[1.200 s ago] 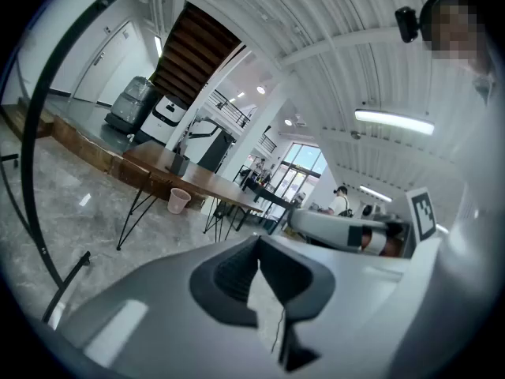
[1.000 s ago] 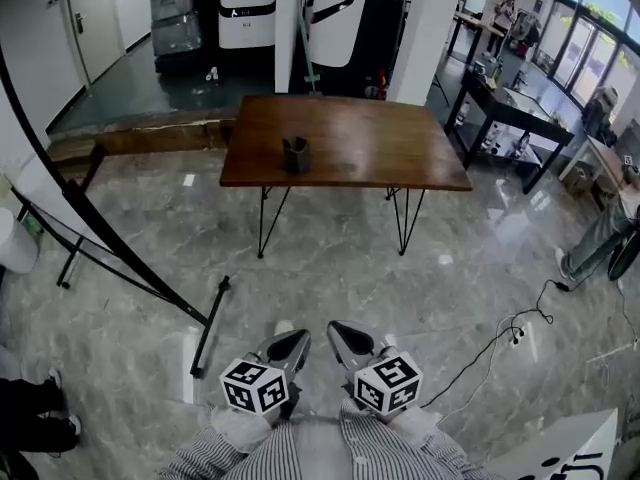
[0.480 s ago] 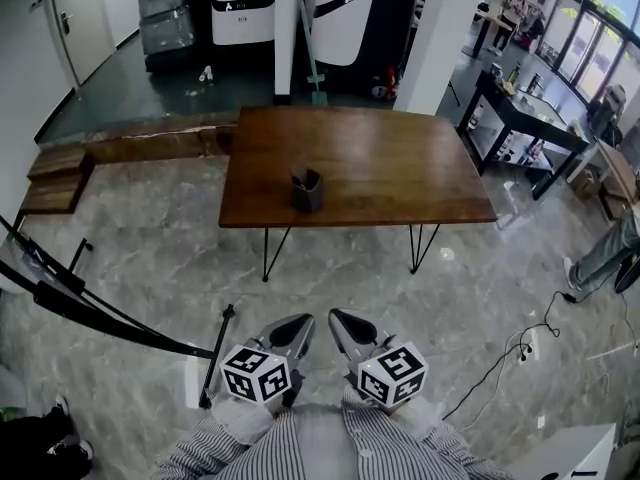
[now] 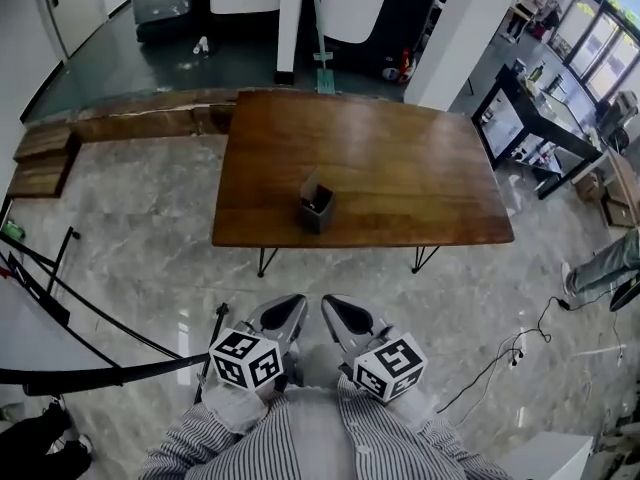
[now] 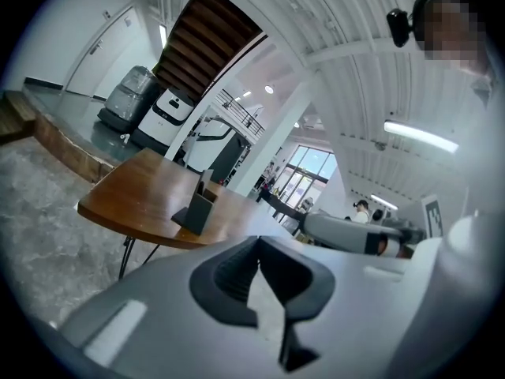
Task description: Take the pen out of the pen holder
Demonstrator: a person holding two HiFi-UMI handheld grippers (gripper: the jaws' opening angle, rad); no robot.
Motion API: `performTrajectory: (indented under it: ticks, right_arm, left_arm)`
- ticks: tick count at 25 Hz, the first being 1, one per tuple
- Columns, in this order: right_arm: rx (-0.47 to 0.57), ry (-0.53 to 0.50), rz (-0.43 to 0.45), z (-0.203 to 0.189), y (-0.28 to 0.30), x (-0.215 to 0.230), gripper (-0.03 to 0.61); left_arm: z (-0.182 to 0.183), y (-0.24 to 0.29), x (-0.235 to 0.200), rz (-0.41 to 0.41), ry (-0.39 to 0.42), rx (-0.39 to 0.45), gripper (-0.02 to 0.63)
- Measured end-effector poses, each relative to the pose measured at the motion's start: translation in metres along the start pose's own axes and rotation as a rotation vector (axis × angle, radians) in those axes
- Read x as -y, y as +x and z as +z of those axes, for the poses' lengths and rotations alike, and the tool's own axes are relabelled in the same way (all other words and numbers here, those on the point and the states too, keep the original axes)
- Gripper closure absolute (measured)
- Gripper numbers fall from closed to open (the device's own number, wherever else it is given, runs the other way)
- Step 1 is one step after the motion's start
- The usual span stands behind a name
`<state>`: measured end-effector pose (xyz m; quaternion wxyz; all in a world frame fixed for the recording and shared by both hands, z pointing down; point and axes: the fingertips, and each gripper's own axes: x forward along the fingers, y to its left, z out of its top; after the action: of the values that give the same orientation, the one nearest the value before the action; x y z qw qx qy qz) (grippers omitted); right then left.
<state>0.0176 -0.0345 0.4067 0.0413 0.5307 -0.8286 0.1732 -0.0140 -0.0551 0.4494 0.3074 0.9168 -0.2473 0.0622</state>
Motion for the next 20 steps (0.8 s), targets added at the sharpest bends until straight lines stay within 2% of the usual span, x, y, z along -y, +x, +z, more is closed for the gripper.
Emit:
performTrajectory:
  ticks: [11, 20]
  right_arm:
    - [-0.081, -0.006, 0.026, 0.008, 0.050, 0.050, 0.578]
    - [-0.142, -0.068, 0.084, 0.017, 0.100, 0.087, 0.578]
  left_arm:
    - [0.027, 0.045, -0.040, 0.063, -0.064, -0.002, 0.606]
    - [0.048, 0.076, -0.067, 0.127, -0.112, 0.026, 0.606]
